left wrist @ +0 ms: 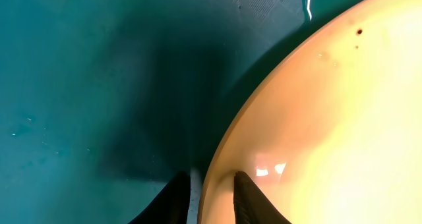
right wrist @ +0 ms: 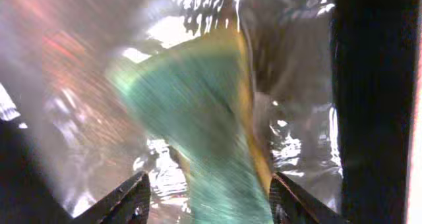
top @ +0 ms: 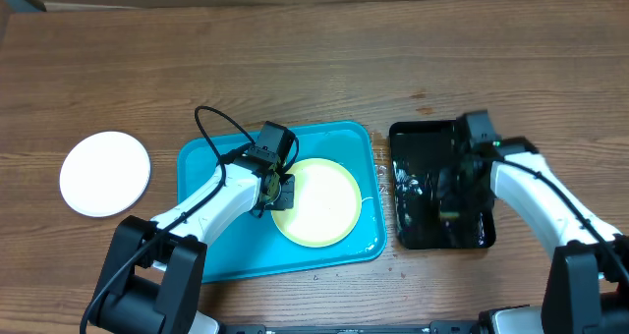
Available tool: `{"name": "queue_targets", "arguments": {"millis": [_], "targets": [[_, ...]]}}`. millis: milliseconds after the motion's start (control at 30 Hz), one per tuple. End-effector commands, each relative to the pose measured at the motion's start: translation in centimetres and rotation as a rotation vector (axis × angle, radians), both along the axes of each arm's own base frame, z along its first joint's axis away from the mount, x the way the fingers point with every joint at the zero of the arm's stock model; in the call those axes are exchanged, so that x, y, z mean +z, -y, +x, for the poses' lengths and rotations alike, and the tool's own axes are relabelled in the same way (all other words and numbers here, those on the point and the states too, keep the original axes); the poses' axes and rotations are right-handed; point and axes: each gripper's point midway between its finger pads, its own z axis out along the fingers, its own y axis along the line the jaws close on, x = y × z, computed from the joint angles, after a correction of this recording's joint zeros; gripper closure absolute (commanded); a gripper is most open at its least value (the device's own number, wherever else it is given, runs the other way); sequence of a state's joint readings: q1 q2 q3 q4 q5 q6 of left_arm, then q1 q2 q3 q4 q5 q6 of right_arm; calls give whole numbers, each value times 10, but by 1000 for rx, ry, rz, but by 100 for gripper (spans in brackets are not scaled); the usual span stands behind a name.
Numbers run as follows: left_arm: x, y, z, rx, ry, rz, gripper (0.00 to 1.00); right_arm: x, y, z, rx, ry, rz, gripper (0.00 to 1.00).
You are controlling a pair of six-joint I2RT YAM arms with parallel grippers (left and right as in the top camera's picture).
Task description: Clean dirty plates on tray and stack at the side
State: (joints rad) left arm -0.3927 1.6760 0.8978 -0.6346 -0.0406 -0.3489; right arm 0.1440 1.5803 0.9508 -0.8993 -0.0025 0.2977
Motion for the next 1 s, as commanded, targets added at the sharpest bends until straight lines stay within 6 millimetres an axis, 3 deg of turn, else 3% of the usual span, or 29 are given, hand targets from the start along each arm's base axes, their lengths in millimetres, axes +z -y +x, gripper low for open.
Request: {"name": "queue_targets", "arguments": {"millis": [0, 233, 367, 433, 467, 500, 533, 567, 600, 633, 667, 833, 967], "targets": [[-9, -3, -5, 14, -32, 15, 76, 8, 1, 15, 14, 50, -13, 38], [-9, -1, -3, 13, -28, 8, 76, -10, 6, 15, 11, 86, -34, 39], [-9, -1, -4, 13, -29, 9, 76, -23, 4, 25, 9, 164, -22, 40], [-9, -1, -4, 13, -29, 9, 76, -28, 4, 26, 8, 184, -20, 63], [-9, -1, -4, 13, -29, 9, 76, -29, 4, 26, 9, 187, -19, 81], [-9, -1, -4, 13, -29, 9, 76, -29, 4, 27, 9, 192, -19, 90], [-9, -1, -4, 13, -29, 9, 76, -28, 4, 29, 13, 199, -18, 89], [-9, -1, -4, 13, -29, 9, 76, -26, 3, 32, 16, 207, -16, 73], [-9, -1, -4, 13, -29, 9, 76, -21, 1, 35, 16, 213, -8, 41], [-9, -1, -4, 13, -29, 9, 76, -16, 0, 37, 17, 210, -2, 28], [-9, -1, -4, 13, -29, 9, 75, -10, 0, 39, 17, 202, -2, 22], [-9, -1, -4, 5, -30, 11, 72, -3, 2, 27, 18, 127, -17, 21], [-9, -1, -4, 6, -30, 11, 70, -13, 5, 5, 19, 47, -27, 37]]}}
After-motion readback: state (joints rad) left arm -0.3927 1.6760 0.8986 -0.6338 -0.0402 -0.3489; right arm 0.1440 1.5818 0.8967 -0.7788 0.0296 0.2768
